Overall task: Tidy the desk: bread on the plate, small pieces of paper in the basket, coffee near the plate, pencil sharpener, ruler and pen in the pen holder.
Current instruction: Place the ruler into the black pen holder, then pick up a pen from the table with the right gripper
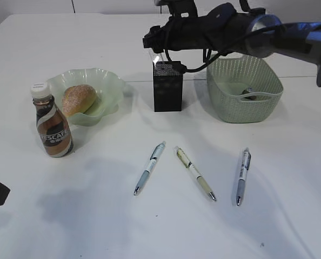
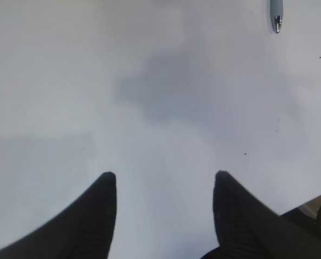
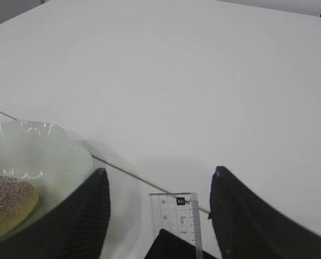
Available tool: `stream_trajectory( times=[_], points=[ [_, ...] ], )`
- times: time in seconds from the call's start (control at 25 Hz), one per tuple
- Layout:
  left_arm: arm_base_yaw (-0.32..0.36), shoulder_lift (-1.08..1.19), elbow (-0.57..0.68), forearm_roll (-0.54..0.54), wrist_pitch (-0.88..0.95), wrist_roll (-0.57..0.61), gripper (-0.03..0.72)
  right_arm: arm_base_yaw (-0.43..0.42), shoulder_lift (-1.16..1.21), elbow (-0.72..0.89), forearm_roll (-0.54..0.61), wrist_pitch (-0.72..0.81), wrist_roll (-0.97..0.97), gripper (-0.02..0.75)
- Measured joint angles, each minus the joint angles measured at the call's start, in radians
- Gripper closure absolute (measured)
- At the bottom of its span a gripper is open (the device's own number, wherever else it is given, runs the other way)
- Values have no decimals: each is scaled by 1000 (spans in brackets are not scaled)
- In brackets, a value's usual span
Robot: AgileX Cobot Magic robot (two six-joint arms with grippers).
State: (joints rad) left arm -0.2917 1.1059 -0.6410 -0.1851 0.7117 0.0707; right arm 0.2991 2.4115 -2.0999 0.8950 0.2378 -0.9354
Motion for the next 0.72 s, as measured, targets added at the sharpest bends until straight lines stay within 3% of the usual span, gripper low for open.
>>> stream_trajectory(
  times=[0.4, 0.72],
  points=[
    [0, 0, 0, 0, 0, 0, 287, 0, -139, -2, 0, 6, -14, 256],
    [0, 0, 0, 0, 0, 0, 287, -22, -302, -8, -28, 189, -9, 262]
  ],
)
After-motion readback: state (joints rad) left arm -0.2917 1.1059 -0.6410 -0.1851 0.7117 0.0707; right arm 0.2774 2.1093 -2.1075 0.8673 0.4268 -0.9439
